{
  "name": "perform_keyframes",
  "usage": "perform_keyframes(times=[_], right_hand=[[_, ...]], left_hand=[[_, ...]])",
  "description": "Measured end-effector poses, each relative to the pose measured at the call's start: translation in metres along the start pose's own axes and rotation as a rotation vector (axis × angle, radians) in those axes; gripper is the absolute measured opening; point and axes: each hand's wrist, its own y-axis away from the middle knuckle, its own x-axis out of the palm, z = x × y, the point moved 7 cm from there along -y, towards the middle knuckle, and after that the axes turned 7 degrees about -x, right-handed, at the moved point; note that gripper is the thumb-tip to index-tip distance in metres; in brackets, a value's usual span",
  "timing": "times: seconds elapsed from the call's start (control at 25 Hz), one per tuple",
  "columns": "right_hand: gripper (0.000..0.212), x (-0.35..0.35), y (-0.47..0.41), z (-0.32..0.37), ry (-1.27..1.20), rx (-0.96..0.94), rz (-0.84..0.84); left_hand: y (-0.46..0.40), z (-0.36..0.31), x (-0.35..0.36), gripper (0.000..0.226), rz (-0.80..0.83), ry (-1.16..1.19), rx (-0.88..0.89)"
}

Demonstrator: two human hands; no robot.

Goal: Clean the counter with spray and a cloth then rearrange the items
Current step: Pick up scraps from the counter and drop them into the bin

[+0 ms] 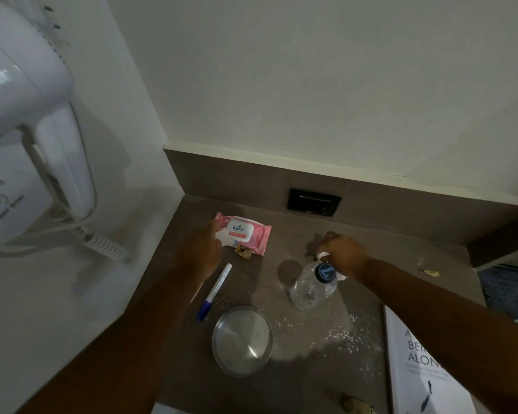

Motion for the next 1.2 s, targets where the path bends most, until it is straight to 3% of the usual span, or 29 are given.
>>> perform_keyframes(times=[0.16,0.4,0.6,0.72,0.92,1.12,1.2], right_hand=[[0.046,0.021,0.009,0.013,-0.056,-0.017,0.049],[0.030,0.041,0.017,0.004,-0.114,0.005,-0.115],[0.030,0.041,0.027,-0.009,-0.100,0.051,-0.212],[0.027,0.027,0.052,-0.018,-0.183,0.174,-0.298],[0.039,0.001,0.109,-0.041,-0.325,0.367,-0.537],[0.029,-0.010,0.147,-0.069,-0.389,0.526,-0.600],[0.027,-0.005,0.243,-0.108,-0.378,0.651,-0.641]], left_hand=[[-0.003,-0.021,0.054,0.042,0.124,-0.032,0.139],[-0.011,-0.024,0.097,0.039,0.203,-0.150,0.132],[-0.014,-0.027,0.105,0.035,0.228,-0.119,0.131],[-0.013,-0.021,0.082,0.046,0.162,-0.024,0.097],[-0.005,-0.012,0.020,0.033,0.020,0.232,-0.005],[0.010,-0.014,0.005,0.035,0.161,0.366,-0.094],[0.087,-0.084,0.021,0.030,0.194,0.400,0.021]])
